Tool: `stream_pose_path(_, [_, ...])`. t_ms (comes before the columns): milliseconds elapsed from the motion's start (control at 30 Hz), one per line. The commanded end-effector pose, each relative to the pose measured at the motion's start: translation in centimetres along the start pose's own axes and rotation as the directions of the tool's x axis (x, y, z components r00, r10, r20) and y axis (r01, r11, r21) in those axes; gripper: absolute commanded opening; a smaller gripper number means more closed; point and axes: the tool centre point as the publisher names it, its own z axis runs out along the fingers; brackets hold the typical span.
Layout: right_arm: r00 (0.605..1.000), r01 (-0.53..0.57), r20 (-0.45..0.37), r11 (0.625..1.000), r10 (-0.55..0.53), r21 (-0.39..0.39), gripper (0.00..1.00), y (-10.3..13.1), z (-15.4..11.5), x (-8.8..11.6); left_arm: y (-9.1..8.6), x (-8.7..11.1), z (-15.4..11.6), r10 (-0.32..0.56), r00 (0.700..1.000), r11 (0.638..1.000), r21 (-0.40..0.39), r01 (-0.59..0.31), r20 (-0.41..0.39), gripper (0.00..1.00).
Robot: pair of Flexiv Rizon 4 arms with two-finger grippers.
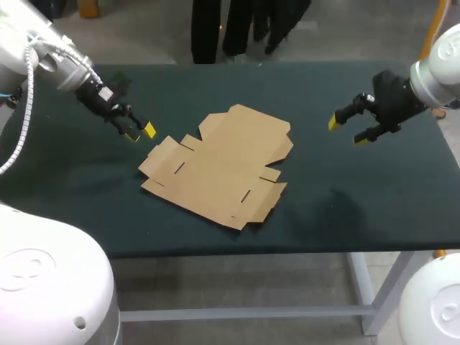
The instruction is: Assemble the packaging by folding the flat box into shape, placing the metal phone stand inside, and closing the box properly
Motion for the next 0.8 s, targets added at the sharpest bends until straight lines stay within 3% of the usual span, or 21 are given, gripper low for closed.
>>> stream_pose_path(33, [1.0,-0.005,0.014,1.0,0.005,0.002,1.0,-0.7,0.1,0.6,-0.7,-0.6,1.6,0.011,1.0,0.995,-0.096,-0.014,-0.029,0.78])
stream_pose_path(600, [1.0,0.019,-0.013,0.999,-0.018,0.036,1.0,-1.1,0.7,0.8,-1.0,-1.3,4.8,0.064,0.998,0.976,-0.205,-0.067,-0.019,0.65])
stream_pose_path(633, [1.0,0.02,-0.014,0.999,-0.019,0.037,1.0,-1.1,0.7,0.9,-1.0,-1.2,4.9,0.067,0.997,0.976,-0.207,-0.07,-0.024,0.62])
stream_pose_path(800, [0.999,0.026,-0.02,0.999,-0.025,0.042,1.0,-1.2,0.6,0.9,-1.0,-1.2,5.7,0.07,0.997,0.97,-0.231,-0.071,-0.011,0.2])
